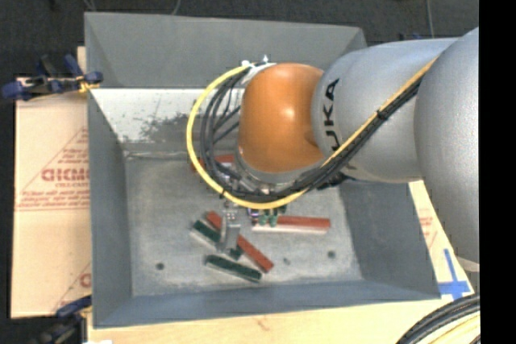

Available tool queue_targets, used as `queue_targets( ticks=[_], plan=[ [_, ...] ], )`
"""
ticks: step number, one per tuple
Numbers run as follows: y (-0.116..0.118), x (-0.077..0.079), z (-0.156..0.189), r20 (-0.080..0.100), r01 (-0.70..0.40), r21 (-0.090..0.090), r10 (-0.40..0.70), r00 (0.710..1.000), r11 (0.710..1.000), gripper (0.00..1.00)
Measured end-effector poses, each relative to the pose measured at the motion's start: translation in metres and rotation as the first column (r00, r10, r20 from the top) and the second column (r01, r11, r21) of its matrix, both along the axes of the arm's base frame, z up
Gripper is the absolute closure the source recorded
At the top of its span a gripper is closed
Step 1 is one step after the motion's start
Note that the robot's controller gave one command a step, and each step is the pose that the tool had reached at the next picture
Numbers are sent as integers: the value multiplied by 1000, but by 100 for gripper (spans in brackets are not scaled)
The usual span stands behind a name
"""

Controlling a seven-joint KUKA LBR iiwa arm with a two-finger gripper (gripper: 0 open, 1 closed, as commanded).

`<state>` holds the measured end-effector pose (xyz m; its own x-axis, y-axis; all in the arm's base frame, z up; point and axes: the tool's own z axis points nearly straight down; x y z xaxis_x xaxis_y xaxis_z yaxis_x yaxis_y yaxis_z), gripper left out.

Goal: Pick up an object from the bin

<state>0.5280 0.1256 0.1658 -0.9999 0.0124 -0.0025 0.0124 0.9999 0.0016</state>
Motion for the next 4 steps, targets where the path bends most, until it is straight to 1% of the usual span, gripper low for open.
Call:
queue_targets(
  ticks=[1, 2, 3, 4],
  plan=[
    [0, 0, 0, 0, 0, 0, 0, 1000, 1000, 0],
    [-21, -33, -16, 2, 82, 1, -82, 997, 997, 0],
    [-38, -32, -11, -2, 281, -1, -281, 960, 960, 0],
    [-28, -34, -8, -1, 191, -2, -191, 982, 982, 0]
  ],
)
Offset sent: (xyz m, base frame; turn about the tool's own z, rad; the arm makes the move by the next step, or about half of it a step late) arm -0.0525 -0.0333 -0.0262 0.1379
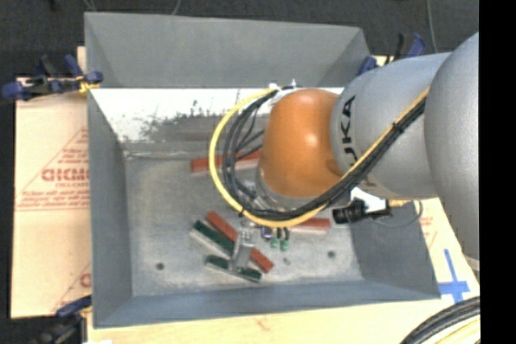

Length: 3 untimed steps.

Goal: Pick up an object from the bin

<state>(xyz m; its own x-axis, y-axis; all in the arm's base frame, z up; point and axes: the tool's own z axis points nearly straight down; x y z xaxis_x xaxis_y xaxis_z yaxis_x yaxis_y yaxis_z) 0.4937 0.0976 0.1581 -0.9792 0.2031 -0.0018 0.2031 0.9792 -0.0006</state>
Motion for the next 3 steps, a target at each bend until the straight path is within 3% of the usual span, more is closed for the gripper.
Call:
queue_targets(
  ticks=[1, 2, 3],
  plan=[
    [2, -8, -50, 3, 138, 3, -138, 990, 990, 0],
    [9, -1, -84, 6, 386, 3, -386, 923, 923, 100],
    [9, -1, -84, 6, 386, 3, -386, 922, 922, 100]
  ],
)
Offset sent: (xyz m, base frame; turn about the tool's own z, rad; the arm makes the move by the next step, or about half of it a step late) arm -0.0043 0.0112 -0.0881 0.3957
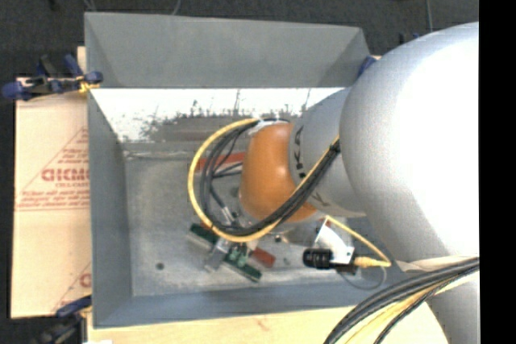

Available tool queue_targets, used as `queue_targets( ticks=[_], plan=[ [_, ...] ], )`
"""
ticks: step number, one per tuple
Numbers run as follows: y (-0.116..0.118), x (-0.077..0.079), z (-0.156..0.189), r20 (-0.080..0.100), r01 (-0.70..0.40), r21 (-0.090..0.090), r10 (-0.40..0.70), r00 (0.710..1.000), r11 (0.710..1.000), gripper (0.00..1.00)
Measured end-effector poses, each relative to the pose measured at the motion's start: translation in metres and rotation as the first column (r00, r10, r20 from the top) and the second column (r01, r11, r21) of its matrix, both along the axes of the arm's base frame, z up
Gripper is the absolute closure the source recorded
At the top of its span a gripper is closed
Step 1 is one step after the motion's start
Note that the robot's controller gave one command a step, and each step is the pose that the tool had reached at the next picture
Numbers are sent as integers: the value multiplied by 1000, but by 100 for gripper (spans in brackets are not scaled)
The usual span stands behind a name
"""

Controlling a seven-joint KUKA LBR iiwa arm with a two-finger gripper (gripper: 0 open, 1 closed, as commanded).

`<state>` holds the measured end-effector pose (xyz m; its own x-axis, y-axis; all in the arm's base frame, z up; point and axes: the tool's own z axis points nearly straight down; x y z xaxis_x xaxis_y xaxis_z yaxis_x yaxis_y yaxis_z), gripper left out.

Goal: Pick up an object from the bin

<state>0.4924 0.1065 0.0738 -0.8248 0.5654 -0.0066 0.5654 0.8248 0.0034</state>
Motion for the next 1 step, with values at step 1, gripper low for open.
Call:
queue_targets(
  ticks=[1],
  plan=[
    [0, -1, 5, -5, 0, 0, 0, 1000, 1000, 100]
  ],
)
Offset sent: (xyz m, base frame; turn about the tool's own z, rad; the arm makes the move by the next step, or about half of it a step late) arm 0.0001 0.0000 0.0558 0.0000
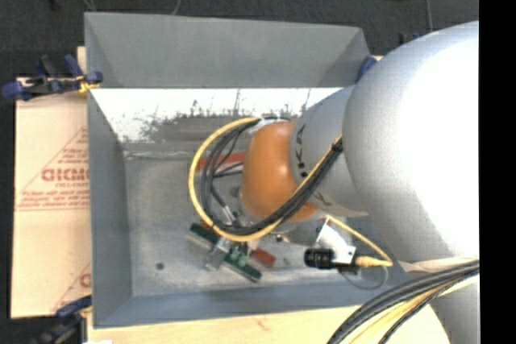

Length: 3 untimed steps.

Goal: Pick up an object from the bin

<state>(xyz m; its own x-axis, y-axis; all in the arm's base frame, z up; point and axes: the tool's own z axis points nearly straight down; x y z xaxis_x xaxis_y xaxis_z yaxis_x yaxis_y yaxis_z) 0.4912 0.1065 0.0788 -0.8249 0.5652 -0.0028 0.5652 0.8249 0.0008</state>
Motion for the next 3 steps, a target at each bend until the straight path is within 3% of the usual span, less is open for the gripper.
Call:
queue_targets(
  ticks=[1, 3],
  plan=[
    [1, -1, 18, -6, -4, 1, 4, 1000, 1000, 100],
    [0, 0, 41, -1, -7, 2, 7, 1000, 1000, 100]
  ],
)
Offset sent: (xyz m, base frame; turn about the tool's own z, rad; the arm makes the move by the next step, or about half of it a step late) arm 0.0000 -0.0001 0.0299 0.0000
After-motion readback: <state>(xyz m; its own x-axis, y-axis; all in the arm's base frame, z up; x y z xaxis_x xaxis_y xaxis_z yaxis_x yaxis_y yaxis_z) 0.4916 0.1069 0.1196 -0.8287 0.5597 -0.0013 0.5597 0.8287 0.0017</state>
